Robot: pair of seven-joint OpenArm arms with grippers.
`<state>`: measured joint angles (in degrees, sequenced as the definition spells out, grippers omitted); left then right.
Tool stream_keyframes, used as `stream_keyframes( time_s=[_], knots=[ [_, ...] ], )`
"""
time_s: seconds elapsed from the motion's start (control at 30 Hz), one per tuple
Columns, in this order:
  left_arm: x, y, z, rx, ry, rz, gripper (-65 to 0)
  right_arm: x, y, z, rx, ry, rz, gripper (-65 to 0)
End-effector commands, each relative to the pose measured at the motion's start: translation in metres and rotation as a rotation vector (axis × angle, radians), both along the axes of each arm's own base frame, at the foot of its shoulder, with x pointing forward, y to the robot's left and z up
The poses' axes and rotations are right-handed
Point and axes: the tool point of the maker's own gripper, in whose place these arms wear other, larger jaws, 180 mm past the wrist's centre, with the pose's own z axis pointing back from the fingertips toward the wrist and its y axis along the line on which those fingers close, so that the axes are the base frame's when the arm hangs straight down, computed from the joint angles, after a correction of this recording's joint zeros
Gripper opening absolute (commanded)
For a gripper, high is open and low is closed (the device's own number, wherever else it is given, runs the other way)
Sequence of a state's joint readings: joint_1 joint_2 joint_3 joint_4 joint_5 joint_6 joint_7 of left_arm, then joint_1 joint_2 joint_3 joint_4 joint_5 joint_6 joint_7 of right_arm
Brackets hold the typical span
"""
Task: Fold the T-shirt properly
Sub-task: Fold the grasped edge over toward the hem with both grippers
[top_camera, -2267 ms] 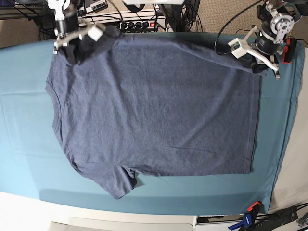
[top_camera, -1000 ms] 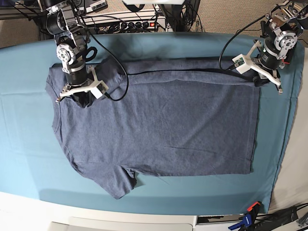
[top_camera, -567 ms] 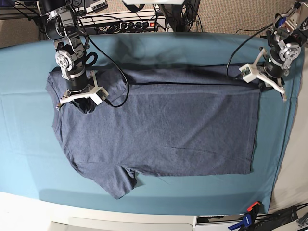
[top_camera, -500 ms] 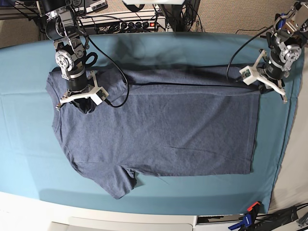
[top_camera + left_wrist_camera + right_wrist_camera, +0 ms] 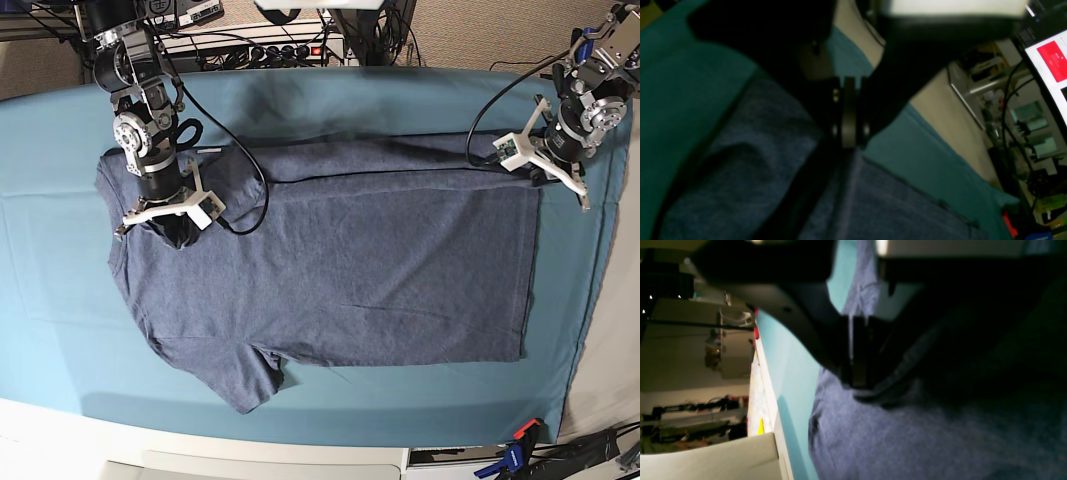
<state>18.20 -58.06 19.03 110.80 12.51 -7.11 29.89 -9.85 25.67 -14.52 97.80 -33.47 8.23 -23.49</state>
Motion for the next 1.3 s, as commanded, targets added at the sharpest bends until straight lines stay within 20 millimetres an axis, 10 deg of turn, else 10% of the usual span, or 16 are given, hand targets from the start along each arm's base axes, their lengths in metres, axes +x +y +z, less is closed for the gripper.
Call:
stream_keyframes(
  time_s=[0.0,0.23,0.43,0.63,0.77,0.9,1.27],
  knots=[
    [0.008,0.003,0.011,0.008,-0.036,-0.007,-65.0,0.009,-0.001,0.017,-0.007,-0.057,0.009,-65.0],
    [0.008,0.0,0.011,-0.004,-0.039,-0.016,-63.5,0.008,-0.004,0.016,-0.013,-0.05,-0.006,-65.0],
    [0.028,0.002,0.03,-0.017,-0.157,0.019,-43.5,0.009,-0.005,0.016,-0.013,-0.052,-0.009,-65.0],
    [0.057,0.009,0.064,-0.052,-0.341,0.095,-43.2,0.01,-0.008,0.021,-0.009,-0.083,-0.03,-65.0],
    [0.057,0.009,0.063,-0.066,-0.333,0.103,-43.3,0.012,-0.012,0.027,-0.005,-0.119,-0.056,-65.0],
    [0.055,0.008,0.06,-0.087,-0.31,0.113,-43.2,0.013,-0.013,0.029,-0.003,-0.132,-0.063,-48.8],
    [0.055,0.008,0.06,-0.088,-0.309,0.115,-43.2,0.022,-0.026,0.058,-0.039,-0.277,-0.122,-48.8]
  ],
)
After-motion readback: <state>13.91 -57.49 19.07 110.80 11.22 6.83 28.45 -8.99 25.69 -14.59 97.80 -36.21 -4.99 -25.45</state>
